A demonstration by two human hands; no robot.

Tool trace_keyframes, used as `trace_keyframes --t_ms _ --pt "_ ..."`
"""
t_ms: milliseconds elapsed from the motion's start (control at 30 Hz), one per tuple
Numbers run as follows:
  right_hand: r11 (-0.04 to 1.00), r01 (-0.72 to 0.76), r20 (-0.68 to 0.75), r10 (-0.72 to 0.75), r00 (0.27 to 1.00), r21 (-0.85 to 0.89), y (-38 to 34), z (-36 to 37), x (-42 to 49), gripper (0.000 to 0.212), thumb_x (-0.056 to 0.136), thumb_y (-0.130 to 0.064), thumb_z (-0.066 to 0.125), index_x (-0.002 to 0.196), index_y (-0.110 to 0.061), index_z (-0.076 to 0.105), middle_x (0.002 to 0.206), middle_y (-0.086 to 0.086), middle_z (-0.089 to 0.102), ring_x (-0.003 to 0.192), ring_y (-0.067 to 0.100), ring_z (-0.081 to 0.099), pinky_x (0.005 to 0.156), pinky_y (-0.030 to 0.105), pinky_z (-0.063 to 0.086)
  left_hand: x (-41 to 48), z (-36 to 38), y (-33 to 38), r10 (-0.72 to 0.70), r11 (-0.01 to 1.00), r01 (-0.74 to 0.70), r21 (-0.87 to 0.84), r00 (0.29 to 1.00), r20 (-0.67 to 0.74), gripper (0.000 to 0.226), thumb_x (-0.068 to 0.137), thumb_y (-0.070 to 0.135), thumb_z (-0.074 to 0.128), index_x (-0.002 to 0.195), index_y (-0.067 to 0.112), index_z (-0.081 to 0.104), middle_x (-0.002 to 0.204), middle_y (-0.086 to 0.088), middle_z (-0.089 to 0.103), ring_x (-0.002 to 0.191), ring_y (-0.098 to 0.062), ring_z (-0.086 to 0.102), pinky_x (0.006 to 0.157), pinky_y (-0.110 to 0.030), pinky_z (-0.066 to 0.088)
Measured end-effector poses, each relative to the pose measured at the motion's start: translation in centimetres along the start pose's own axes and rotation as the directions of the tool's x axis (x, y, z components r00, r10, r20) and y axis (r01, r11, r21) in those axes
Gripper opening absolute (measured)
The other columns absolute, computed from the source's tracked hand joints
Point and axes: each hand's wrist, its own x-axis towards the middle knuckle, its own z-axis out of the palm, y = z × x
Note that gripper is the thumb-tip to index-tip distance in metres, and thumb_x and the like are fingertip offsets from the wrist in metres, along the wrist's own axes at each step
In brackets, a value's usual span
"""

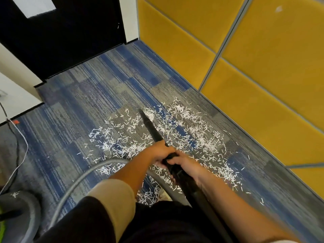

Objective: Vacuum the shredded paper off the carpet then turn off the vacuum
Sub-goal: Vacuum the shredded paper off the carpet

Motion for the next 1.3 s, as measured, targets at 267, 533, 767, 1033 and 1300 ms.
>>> trace_keyframes --t_ms 267,533,767,1033,1300 --pt "0.994 0.013 -0.077 -0.005 0.997 0.104 2.4 3.7 -0.9 0.027 0.092 0.001 0.045 0.115 -0.012 0.042 0.069 0.015 0.048 0.047 0.022 0.046 0.036 0.023 0.044 -1.6 -0.8 -2.6 -0.007 0.999 0.004 0.05 0.998 0.065 0.017 0.095 0.024 0.053 0.096 0.012 0.042 0.092 -0.01 0.058 0.075 -0.021 0.063 0.056 -0.026 0.056" --pt "0.988 0.01 -0.122 0.009 0.993 0.157 4.7 6.1 -1.3 0.031 0.092 0.001 0.044 0.12 -0.013 0.042 0.072 0.017 0.049 0.047 0.022 0.047 0.036 0.022 0.044 -2.9 -1.0 -4.9 -0.022 0.997 0.012 0.082 0.993 0.119 0.02 0.096 0.023 0.052 0.104 0.007 0.043 0.096 -0.012 0.058 0.085 -0.026 0.063 0.071 -0.033 0.058" --pt "0.982 0.006 -0.149 0.023 0.989 0.187 5.7 7.5 -1.0 0.034 0.091 -0.001 0.047 0.123 -0.011 0.042 0.072 0.017 0.05 0.046 0.022 0.048 0.037 0.023 0.045 -3.6 -1.7 -5.9 -0.026 0.995 0.015 0.097 0.992 0.122 0.024 0.096 0.024 0.051 0.11 0.008 0.039 0.091 -0.009 0.056 0.073 -0.019 0.061 0.061 -0.029 0.057" --pt "0.975 0.029 -0.185 0.013 0.983 0.221 6.1 7.5 -2.3 0.031 0.092 -0.001 0.047 0.116 -0.02 0.045 0.069 0.016 0.051 0.039 0.02 0.049 0.035 0.022 0.045 -4.6 -0.7 -5.4 0.0 0.998 -0.011 0.062 0.986 0.169 0.022 0.098 0.021 0.049 0.109 0.014 0.03 0.101 -0.013 0.055 0.077 -0.021 0.061 0.063 -0.032 0.056" --pt "0.972 0.013 -0.167 0.027 0.986 0.234 6.9 7.4 -1.6 0.026 0.091 0.0 0.047 0.113 -0.015 0.044 0.07 0.016 0.05 0.044 0.021 0.048 0.036 0.023 0.045 -4.8 -0.6 -5.8 -0.026 0.987 0.002 0.16 0.988 0.149 0.013 0.098 0.021 0.048 0.094 0.011 0.042 0.089 -0.011 0.056 0.082 -0.028 0.062 0.079 -0.041 0.056"
